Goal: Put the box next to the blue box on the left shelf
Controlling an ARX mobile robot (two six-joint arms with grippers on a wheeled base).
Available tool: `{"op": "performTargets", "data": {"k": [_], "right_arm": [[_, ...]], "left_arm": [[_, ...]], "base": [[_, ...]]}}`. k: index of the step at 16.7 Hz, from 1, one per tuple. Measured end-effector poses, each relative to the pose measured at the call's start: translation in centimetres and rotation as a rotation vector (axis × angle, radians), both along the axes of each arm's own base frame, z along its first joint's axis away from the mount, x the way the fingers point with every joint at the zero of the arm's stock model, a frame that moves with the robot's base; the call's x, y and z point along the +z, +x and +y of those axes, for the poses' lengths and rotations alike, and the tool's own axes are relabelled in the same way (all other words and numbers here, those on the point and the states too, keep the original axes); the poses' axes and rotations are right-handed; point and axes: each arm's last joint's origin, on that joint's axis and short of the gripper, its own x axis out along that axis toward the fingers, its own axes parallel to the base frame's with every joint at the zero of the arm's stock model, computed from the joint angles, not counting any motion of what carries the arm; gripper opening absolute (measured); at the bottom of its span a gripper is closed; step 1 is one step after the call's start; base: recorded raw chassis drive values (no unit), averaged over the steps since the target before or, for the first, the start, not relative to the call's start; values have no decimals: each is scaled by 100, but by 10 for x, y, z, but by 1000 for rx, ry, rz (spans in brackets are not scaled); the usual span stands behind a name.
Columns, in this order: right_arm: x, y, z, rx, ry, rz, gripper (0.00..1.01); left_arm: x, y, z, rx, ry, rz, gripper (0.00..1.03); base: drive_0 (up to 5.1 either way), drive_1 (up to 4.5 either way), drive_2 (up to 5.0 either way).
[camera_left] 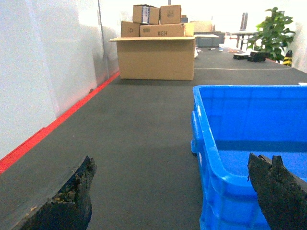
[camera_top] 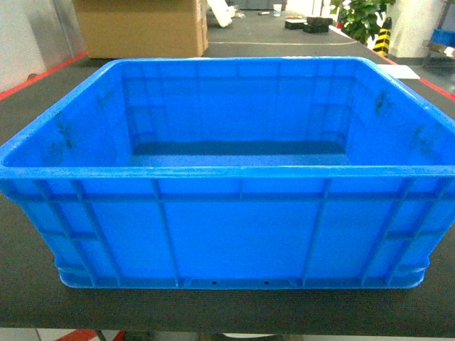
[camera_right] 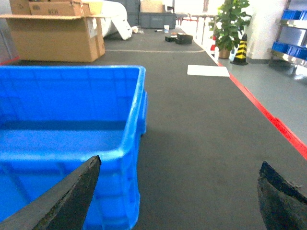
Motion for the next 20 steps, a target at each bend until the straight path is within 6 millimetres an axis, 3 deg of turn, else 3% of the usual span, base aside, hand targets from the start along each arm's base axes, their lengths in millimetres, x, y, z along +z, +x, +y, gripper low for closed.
{"op": "performTargets", "data": {"k": [1, 2, 3, 4, 7, 9, 13, 17, 20], "right_arm": [[17, 13, 1, 5, 3, -35, 98], [34, 31, 3, 12, 5, -61, 98], [49, 57, 6, 34, 5, -57, 98], [57, 88, 8, 55, 15, 31, 98], [59, 175, 15, 76, 61, 265, 98], [51, 209, 27, 107, 71, 372, 98], [19, 238, 38, 101, 79, 538, 98], [13, 242, 39, 91, 96, 569, 98], [10, 242, 41, 94, 96, 584, 98]], "left_arm": [[10, 14, -1, -12, 2, -4, 98], [34, 37, -6, -54, -1, -39, 98], [55, 67, -9, -88, -16, -24, 98], [63, 100, -11, -99, -25, 54, 98], [50, 181, -18, -125, -47, 329, 98], [45, 210, -22, -155, -85, 458, 98], [25, 233, -25, -130, -93, 707, 98], [31, 239, -34, -151, -78, 748, 98], [20, 242, -33, -139, -76, 809, 98]], "base": [[0, 0, 0], [0, 0, 0], [0, 0, 0], [0, 0, 0], [0, 0, 0], [0, 0, 0], [0, 0, 0], [0, 0, 0], [0, 0, 0]]}}
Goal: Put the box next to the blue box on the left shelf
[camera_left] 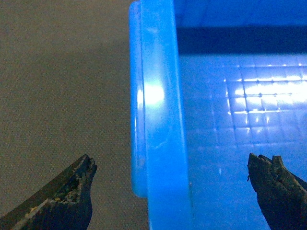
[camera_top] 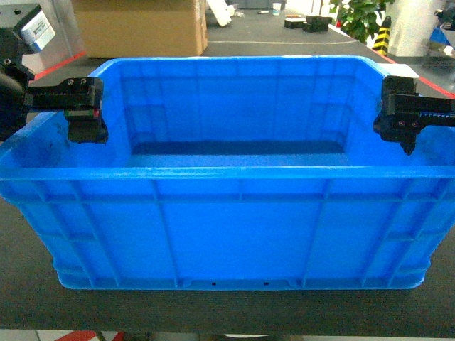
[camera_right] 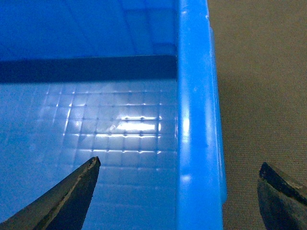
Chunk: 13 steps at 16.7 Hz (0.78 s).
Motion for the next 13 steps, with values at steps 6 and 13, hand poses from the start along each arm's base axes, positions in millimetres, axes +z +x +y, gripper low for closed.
{"op": "performTargets", "data": {"k": [6, 13], "right_arm": [[-1, 0, -1, -2, -32, 19, 58], [2, -6, 7, -9, -65, -12, 22]], "left_arm": [[-6, -2, -2, -3, 32, 36, 41], [-7, -7, -3, 43, 44, -36, 19]], "base": [[0, 0, 0], [0, 0, 0]]}}
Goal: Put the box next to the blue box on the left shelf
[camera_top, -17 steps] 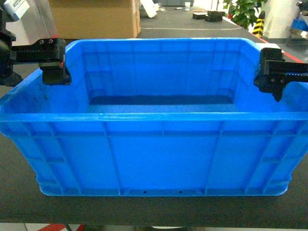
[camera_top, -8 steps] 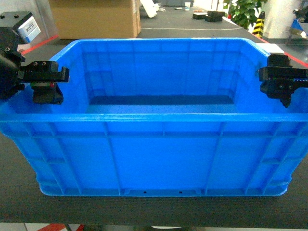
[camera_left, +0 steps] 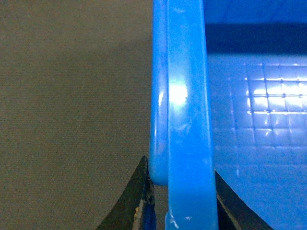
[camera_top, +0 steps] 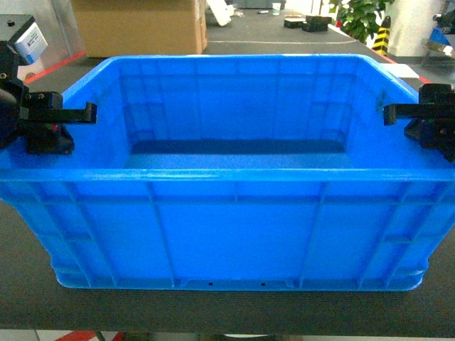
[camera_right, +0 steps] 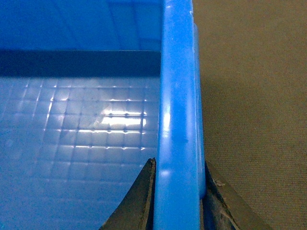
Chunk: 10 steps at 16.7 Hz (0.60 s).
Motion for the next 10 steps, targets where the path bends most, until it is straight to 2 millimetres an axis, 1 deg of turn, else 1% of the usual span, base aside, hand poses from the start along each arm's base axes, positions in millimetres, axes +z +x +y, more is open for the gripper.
{"op": "performTargets", "data": {"k": [2, 3, 5, 7, 8, 10], "right_arm": [[4, -7, 3, 1, 8, -44, 22], [9, -12, 4, 2, 15, -82, 22], [31, -25, 5, -4, 31, -209, 22], [50, -41, 5, -7, 34, -325, 22], [54, -48, 5, -6, 29, -356, 21], [52, -58, 5, -7, 15, -374, 21]], "left_arm": [[4, -9, -3, 19, 26, -75, 19], [13, -15, -6, 29, 37, -136, 18], [42, -32, -9, 41, 48, -288, 18], [61, -50, -11, 51, 38, -384, 17], [62, -57, -11, 54, 31, -405, 17], [56, -64, -12, 56, 24, -396, 17]], "base": [[0, 0, 0], [0, 0, 0], [0, 0, 0], [0, 0, 0], [0, 0, 0], [0, 0, 0]]}}
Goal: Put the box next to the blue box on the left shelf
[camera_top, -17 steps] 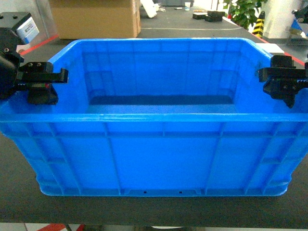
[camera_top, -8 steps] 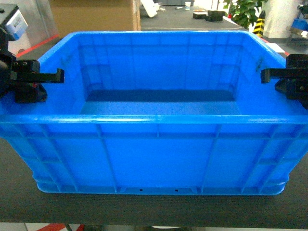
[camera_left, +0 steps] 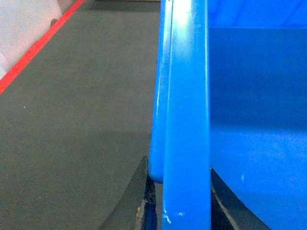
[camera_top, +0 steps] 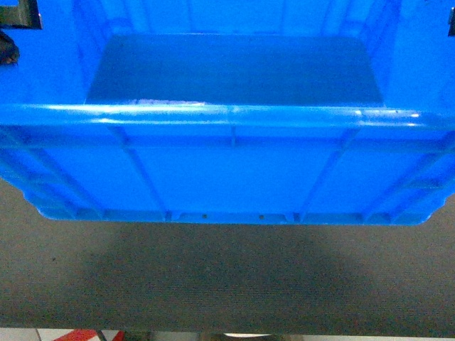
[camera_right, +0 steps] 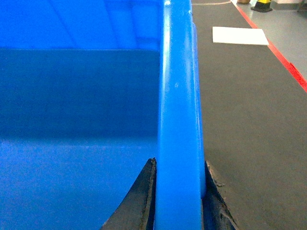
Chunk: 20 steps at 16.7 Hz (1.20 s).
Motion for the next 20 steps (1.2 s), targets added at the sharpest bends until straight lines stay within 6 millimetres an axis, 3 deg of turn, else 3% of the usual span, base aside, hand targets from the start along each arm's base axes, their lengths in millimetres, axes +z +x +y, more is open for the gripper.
{"op": "performTargets", "data": {"k": [3, 11, 20], "right_arm": [[-2, -6, 0, -2, -13, 7, 21], [4, -10, -1, -4, -15, -18, 21], [4, -10, -1, -4, -16, -17, 21]], "left_arm": [[-11, -4, -1, 0, -14, 19, 17], [-6, -7, -1, 1, -21, -31, 17], [-6, -7, -2, 2, -20, -33, 17]], "base": [[0, 0, 0], [-8, -8, -8], [-182, -182, -182]]}}
